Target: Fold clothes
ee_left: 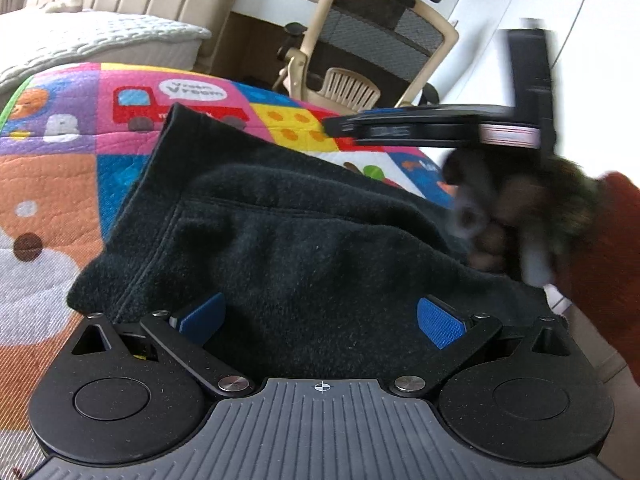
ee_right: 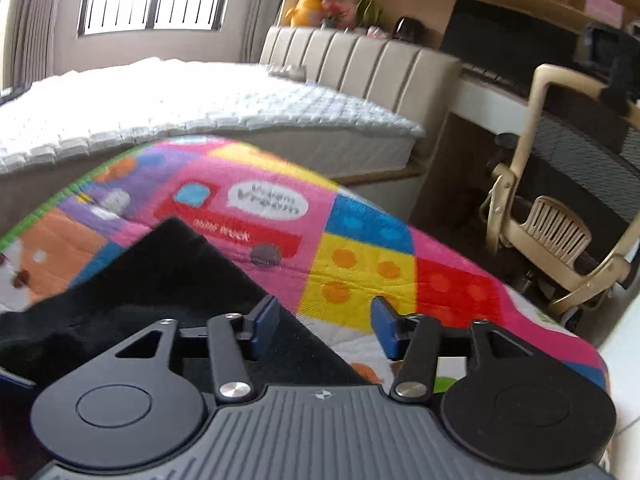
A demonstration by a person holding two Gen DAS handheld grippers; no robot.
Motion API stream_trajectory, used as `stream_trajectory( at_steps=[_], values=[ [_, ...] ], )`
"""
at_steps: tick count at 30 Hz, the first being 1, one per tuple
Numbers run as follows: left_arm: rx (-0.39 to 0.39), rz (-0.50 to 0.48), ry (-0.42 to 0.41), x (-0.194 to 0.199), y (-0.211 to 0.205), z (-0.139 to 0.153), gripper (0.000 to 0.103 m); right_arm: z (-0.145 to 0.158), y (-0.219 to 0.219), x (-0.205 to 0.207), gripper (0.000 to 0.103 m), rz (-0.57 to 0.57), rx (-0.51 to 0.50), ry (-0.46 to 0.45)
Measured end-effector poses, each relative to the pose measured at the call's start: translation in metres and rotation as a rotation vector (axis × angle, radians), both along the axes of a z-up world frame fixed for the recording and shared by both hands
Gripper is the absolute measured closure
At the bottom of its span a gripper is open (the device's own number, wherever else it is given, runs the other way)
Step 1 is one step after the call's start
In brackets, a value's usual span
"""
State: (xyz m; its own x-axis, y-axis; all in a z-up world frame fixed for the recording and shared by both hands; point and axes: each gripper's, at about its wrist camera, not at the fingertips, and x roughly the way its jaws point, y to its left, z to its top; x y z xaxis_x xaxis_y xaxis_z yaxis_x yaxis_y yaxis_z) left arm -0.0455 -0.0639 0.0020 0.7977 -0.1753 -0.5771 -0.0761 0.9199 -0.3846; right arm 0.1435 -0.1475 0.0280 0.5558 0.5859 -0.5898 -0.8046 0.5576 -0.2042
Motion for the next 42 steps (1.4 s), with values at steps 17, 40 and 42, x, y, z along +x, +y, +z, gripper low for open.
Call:
stream_trajectory(
  at_steps=[17,40,42],
  values=[
    [-0.067,-0.004,-0.026,-0.003,0.011,-0.001,0.000,0.045,-0.046,-0.052,0.098,0.046,0.176,0.219],
    [-0.279,0.201,0.032,0.014,0.084,0.006,0.044,-0.006,-0.136,-0.121,0.096,-0.107,0.299,0.453],
    [-0.277,0.203,0.032,0.013,0.085,0.005,0.045,-0.002,-0.173,-0.117,0.093,-0.230,0.375,0.464]
  ],
)
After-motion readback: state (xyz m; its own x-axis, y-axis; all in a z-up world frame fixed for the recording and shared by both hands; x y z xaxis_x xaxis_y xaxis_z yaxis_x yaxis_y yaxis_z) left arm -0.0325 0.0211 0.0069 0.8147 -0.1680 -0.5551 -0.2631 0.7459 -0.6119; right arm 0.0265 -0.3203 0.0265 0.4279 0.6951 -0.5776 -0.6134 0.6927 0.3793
